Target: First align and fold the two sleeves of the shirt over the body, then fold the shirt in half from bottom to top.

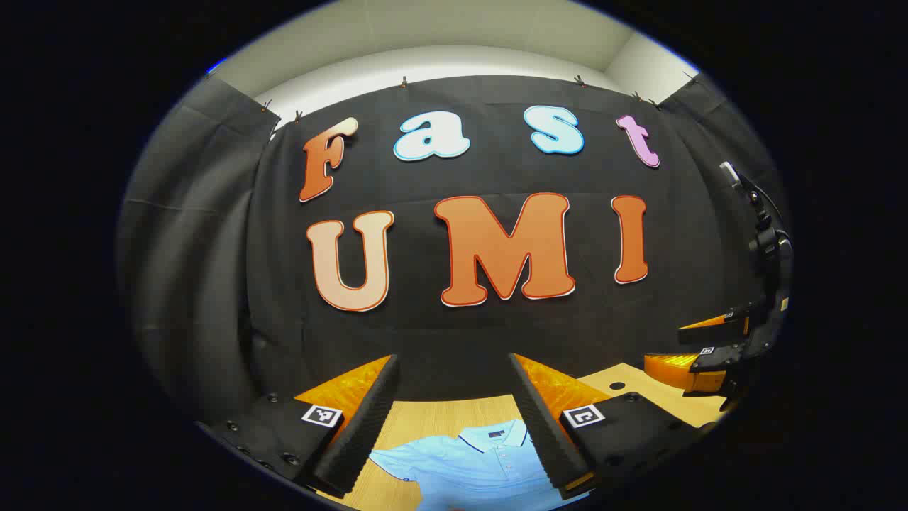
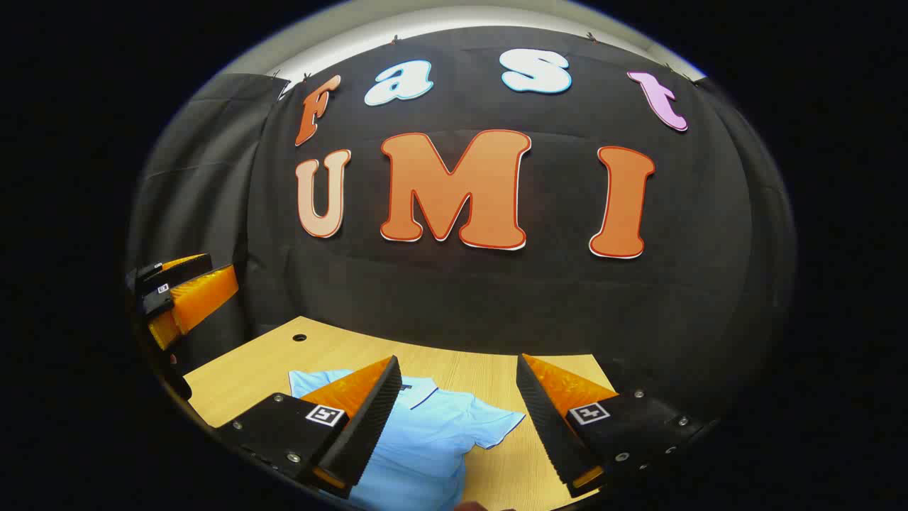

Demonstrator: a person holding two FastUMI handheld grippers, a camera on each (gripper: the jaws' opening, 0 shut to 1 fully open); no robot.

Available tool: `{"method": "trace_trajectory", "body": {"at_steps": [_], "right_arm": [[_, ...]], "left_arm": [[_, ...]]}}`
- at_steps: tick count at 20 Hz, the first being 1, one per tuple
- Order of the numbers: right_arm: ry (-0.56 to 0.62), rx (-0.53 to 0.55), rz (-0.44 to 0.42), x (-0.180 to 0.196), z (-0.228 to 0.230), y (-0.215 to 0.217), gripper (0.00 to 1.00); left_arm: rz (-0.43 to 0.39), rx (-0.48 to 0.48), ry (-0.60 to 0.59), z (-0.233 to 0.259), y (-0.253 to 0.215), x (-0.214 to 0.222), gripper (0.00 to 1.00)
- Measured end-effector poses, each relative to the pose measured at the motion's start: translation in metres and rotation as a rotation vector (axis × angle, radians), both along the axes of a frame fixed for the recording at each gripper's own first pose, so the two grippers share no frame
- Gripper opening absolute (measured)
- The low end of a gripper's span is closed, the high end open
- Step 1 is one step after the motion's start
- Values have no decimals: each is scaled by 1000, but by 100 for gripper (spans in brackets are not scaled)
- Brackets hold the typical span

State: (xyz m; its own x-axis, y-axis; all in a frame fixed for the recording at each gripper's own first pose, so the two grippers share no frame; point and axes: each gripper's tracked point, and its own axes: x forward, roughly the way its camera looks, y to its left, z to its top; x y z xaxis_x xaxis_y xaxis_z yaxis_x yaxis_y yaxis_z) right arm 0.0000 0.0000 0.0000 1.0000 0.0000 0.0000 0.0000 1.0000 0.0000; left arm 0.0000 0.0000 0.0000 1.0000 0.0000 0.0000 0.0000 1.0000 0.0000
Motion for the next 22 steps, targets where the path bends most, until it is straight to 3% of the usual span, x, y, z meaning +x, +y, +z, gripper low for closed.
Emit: {"method": "trace_trajectory", "body": {"at_steps": [6, 14, 22], "right_arm": [[16, 17, 47, 7, 0, 11, 99], [54, 18, 76, 29, -13, -9, 99], [217, 50, -12, 68, -58, -32, 99]], "left_arm": [[16, -7, 9, -2, -3, 3, 96], [74, -2, 3, 3, -16, 6, 96], [69, 31, 18, -2, -4, 16, 100]]}}
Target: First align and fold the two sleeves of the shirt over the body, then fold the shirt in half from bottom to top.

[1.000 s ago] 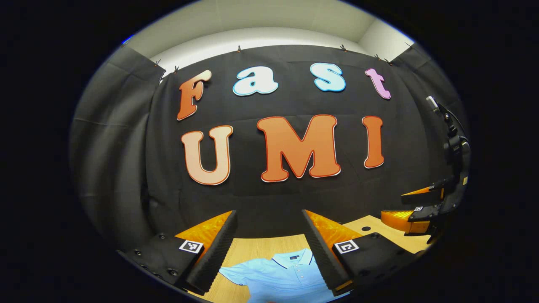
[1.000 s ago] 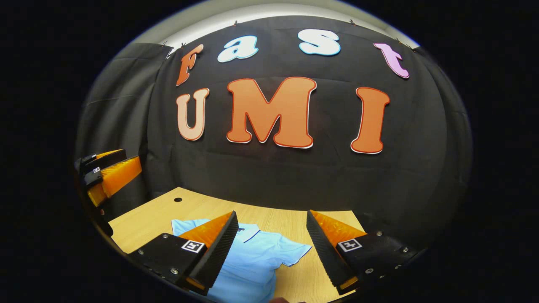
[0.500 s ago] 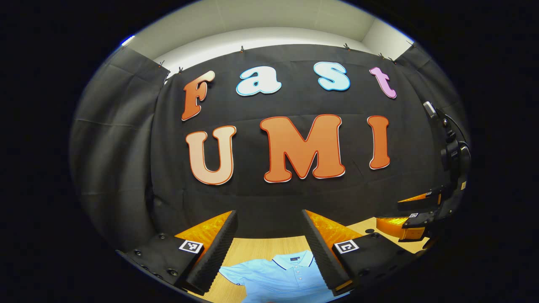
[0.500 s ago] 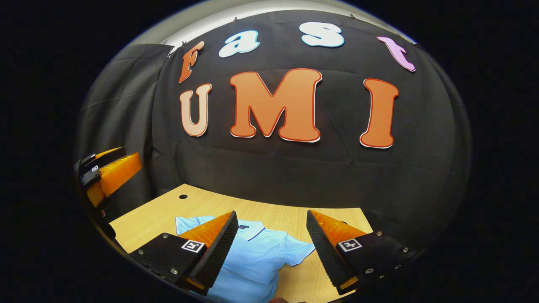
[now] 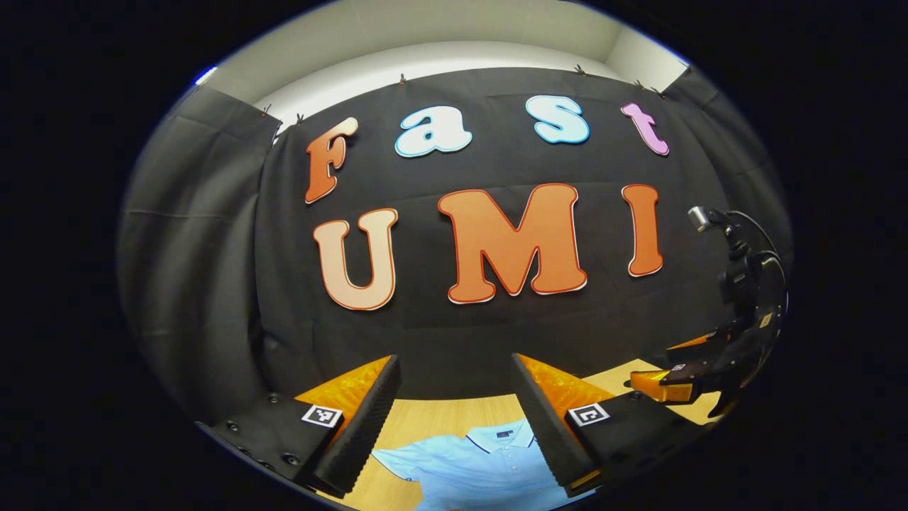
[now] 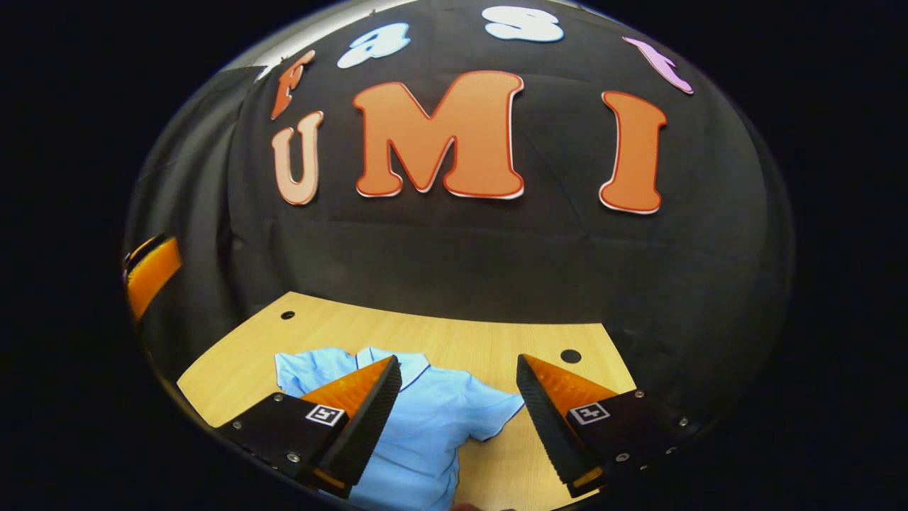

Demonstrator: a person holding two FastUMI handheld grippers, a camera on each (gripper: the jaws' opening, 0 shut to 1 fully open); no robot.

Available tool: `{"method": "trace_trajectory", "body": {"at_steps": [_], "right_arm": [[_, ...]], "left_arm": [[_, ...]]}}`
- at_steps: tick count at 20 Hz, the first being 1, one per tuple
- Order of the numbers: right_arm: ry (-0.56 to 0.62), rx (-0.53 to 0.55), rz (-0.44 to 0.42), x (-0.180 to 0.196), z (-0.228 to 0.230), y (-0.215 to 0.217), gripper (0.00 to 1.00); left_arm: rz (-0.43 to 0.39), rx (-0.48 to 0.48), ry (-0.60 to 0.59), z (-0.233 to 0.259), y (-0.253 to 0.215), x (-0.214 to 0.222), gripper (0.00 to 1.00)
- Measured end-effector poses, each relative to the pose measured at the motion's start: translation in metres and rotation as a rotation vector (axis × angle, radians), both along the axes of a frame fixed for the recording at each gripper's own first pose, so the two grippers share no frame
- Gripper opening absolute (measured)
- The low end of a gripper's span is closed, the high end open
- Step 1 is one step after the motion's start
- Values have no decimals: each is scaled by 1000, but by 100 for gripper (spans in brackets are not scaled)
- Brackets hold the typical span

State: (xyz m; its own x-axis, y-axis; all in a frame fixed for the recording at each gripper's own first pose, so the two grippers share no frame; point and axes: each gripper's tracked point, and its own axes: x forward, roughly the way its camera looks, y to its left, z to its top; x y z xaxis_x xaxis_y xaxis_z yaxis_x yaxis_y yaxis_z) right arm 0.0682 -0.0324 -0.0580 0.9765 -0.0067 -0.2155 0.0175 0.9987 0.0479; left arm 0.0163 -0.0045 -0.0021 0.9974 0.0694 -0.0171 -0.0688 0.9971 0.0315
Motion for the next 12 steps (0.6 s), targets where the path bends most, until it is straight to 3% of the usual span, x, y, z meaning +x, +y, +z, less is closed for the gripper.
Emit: {"method": "trace_trajectory", "body": {"at_steps": [12], "right_arm": [[355, 57, -61, 70, -112, -43, 99]], "left_arm": [[81, -17, 108, -41, 15, 13, 100]]}}
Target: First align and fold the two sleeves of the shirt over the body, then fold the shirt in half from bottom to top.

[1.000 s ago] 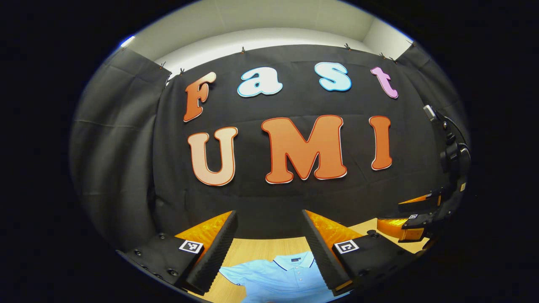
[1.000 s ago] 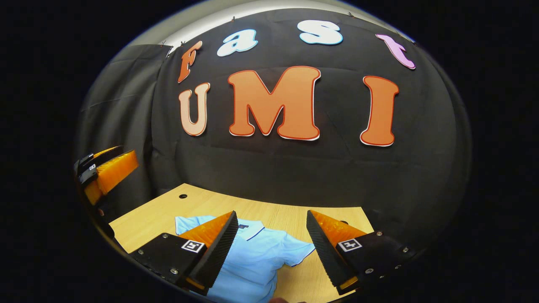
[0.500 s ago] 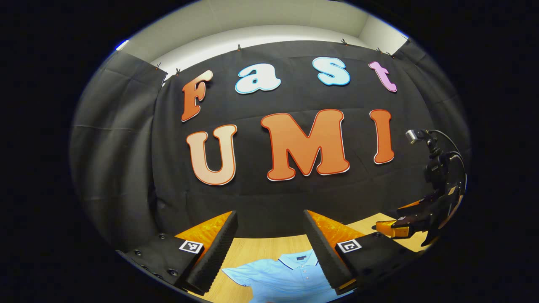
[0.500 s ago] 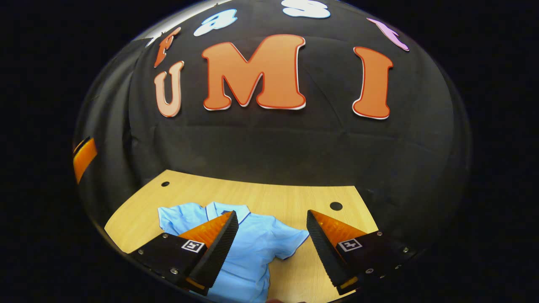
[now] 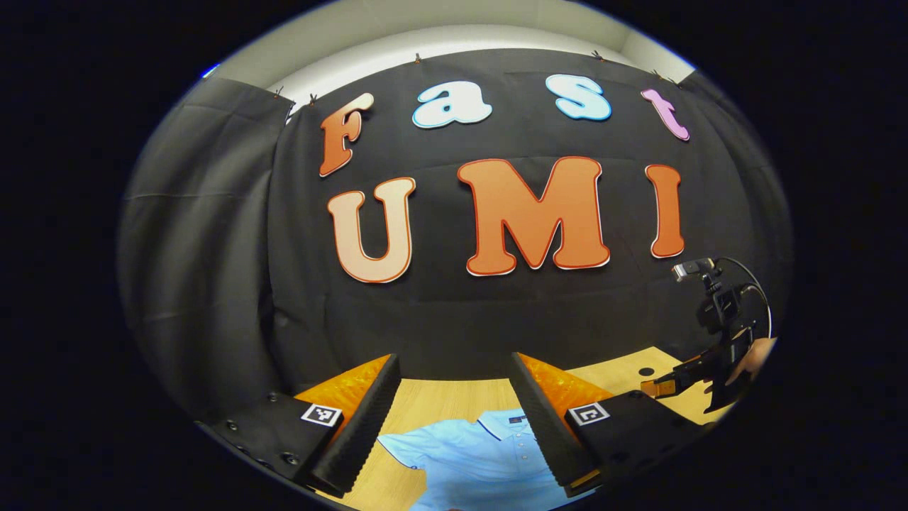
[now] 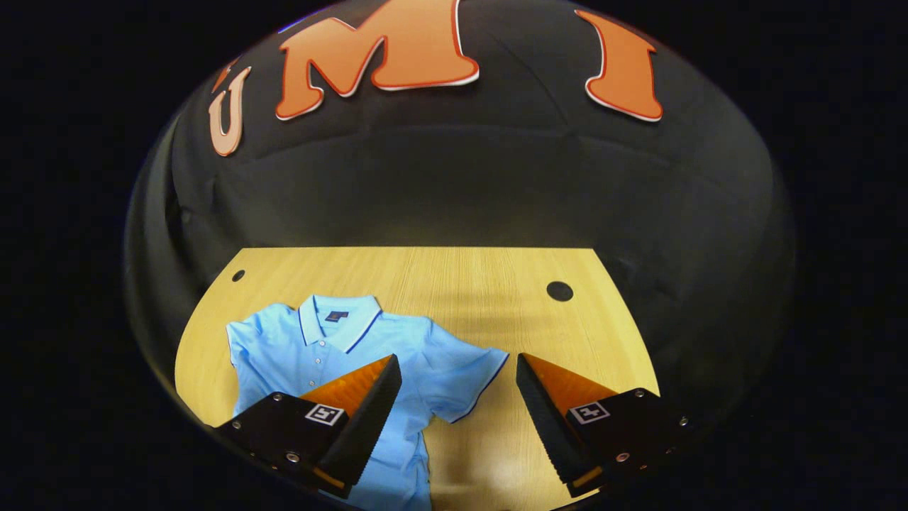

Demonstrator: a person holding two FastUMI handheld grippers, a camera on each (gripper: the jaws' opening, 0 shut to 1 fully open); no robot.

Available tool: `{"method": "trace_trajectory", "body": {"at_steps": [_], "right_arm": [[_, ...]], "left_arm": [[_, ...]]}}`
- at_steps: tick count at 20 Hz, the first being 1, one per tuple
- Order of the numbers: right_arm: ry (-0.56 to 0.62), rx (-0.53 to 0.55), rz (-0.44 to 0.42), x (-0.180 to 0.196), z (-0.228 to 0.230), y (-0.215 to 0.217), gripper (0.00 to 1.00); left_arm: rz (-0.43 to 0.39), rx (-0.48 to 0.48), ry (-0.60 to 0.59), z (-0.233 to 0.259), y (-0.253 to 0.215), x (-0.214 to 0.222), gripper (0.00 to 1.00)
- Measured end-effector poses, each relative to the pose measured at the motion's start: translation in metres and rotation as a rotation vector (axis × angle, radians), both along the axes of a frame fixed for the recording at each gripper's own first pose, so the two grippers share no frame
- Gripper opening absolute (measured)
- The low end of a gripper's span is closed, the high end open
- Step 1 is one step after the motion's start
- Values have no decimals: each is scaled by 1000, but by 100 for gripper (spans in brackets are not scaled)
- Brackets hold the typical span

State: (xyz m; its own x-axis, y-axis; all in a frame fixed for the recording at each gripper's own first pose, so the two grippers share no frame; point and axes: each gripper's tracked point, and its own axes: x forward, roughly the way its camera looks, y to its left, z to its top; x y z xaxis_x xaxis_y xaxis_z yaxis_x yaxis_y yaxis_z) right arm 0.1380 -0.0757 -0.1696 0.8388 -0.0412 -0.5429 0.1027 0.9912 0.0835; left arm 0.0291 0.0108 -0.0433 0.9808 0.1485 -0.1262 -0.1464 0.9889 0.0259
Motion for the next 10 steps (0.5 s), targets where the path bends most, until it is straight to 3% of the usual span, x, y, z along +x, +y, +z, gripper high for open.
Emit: {"method": "trace_trajectory", "body": {"at_steps": [10], "right_arm": [[268, 55, -8, 25, -90, -8, 96]], "left_arm": [[-23, 14, 48, -6, -13, 2, 100]]}}
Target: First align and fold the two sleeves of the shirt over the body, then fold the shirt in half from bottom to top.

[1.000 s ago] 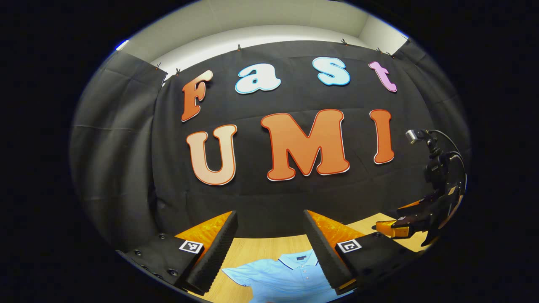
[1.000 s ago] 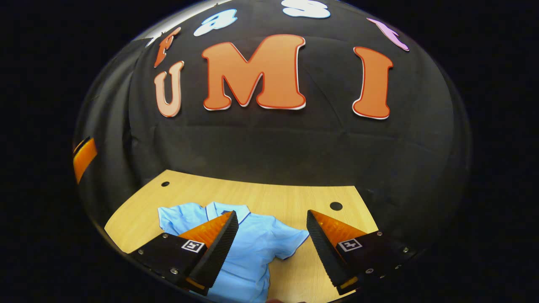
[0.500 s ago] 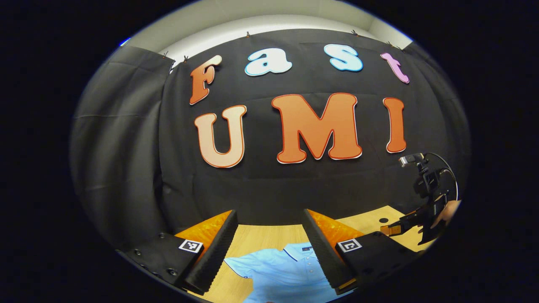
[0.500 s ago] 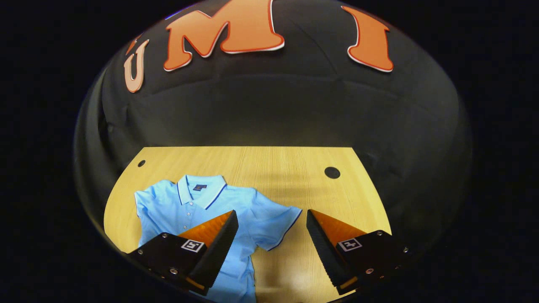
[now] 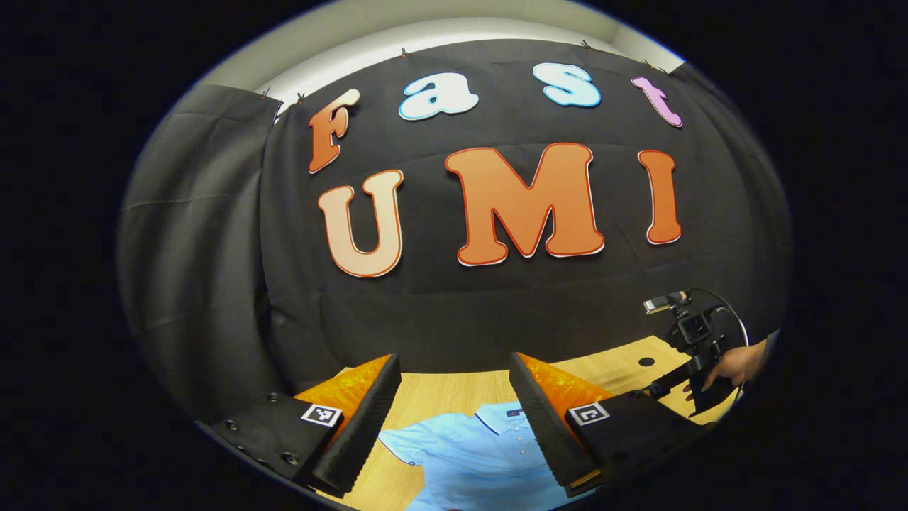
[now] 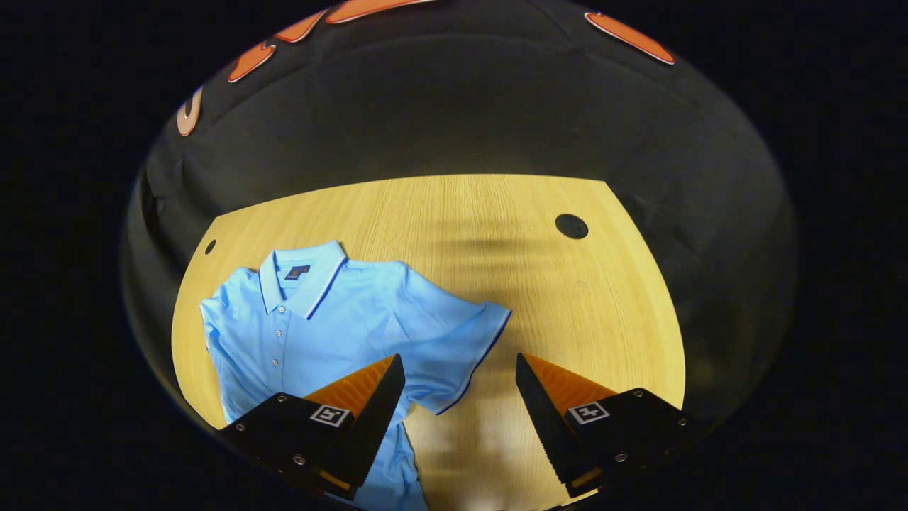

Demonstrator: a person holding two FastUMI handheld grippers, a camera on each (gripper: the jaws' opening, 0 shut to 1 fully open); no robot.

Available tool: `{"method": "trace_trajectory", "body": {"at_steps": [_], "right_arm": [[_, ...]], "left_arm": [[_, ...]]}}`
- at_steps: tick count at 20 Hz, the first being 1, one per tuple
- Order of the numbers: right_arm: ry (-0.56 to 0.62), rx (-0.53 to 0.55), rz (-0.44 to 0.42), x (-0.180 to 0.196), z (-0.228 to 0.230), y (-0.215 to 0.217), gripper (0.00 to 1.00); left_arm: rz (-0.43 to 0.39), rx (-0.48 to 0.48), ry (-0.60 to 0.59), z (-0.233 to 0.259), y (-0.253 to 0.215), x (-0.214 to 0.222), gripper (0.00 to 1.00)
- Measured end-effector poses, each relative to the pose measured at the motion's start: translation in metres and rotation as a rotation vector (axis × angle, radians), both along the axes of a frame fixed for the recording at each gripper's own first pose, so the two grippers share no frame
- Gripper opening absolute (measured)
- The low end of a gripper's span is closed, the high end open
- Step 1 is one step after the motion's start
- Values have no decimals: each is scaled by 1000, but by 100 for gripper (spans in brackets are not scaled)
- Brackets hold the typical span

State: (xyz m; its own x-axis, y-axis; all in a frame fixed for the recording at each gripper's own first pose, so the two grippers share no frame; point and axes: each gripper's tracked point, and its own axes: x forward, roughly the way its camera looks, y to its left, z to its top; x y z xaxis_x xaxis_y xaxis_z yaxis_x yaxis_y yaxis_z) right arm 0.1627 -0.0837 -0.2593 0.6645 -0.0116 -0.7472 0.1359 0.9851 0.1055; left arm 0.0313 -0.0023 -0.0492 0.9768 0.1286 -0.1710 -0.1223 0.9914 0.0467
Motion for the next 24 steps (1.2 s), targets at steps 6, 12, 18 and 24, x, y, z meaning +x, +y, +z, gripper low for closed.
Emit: {"method": "trace_trajectory", "body": {"at_steps": [6, 12, 18, 24], "right_arm": [[93, 6, -43, 15, -41, -17, 86], [146, -3, -63, 23, -64, -19, 71], [147, 6, -82, 33, -64, -16, 44], [110, 170, -65, 36, -45, 4, 8]], "left_arm": [[-9, -4, 28, -7, -3, 1, 100], [-23, 14, 28, -6, -9, 4, 100], [-11, 17, 33, -4, -5, 1, 100], [-1, 18, 24, 1, 0, -6, 100]]}}
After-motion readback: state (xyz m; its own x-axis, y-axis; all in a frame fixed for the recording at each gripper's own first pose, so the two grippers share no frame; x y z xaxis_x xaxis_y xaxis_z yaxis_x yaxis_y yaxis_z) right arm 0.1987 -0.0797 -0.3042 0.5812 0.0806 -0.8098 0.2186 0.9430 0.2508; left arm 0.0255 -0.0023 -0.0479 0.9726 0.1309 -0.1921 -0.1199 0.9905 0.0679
